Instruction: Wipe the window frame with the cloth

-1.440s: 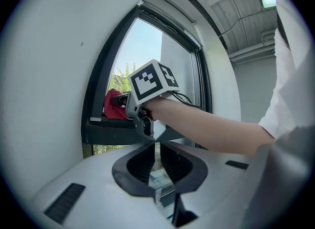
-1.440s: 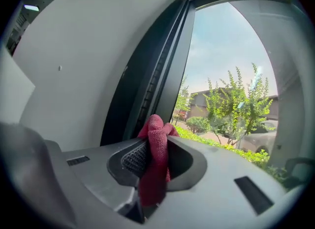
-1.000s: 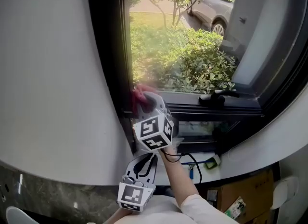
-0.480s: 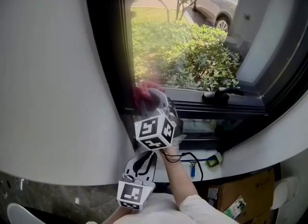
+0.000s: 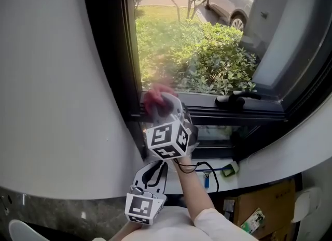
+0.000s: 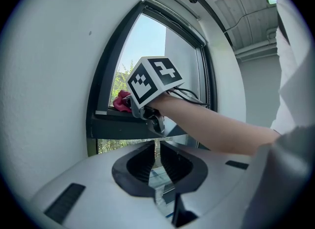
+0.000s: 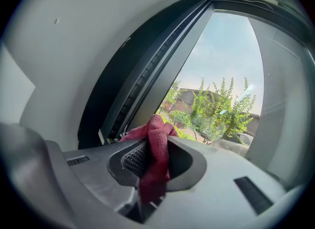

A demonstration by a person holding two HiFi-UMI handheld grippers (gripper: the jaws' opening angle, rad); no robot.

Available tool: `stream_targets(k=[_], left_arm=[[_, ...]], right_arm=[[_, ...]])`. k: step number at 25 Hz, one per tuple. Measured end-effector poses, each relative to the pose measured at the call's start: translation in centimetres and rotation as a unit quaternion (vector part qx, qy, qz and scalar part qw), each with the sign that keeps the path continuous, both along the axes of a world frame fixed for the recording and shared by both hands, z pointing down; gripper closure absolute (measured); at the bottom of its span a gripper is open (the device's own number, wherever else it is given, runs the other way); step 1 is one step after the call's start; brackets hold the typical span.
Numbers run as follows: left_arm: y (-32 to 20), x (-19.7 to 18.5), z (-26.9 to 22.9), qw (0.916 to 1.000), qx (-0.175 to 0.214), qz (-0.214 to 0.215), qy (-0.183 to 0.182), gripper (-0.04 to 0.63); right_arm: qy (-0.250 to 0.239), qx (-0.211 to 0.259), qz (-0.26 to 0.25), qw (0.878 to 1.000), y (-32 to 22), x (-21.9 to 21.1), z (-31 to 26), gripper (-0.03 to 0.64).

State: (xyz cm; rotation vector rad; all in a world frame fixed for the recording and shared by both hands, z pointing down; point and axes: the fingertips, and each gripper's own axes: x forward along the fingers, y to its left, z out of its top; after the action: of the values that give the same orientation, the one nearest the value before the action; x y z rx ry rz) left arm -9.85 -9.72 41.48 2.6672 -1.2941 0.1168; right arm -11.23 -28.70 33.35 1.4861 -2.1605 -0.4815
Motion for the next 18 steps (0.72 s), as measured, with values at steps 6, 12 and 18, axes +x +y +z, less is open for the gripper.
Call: stream_targets(k=[6,12,18], left_arm=[[0.0,-0.1,0.0,1.0,-0.001,-0.002,0.001,0.554],[-0.1,-0.5,0.5,1.0,-0.002,-0.006,-0.003,0.554],[0.1,-0.3,0.6,1.0,-0.002,-0.001,-0.003,0.554]], right_arm=[[-0.001,-0.002,0.002,1.0,0.1,0.3,0.0,0.541],[-0.003,-0.003,0.007,1.0,0.0,0.9,0.0,0.541],[-0.005,-0.006,0.012,1.0,0.1,1.7,0.0,0.541]])
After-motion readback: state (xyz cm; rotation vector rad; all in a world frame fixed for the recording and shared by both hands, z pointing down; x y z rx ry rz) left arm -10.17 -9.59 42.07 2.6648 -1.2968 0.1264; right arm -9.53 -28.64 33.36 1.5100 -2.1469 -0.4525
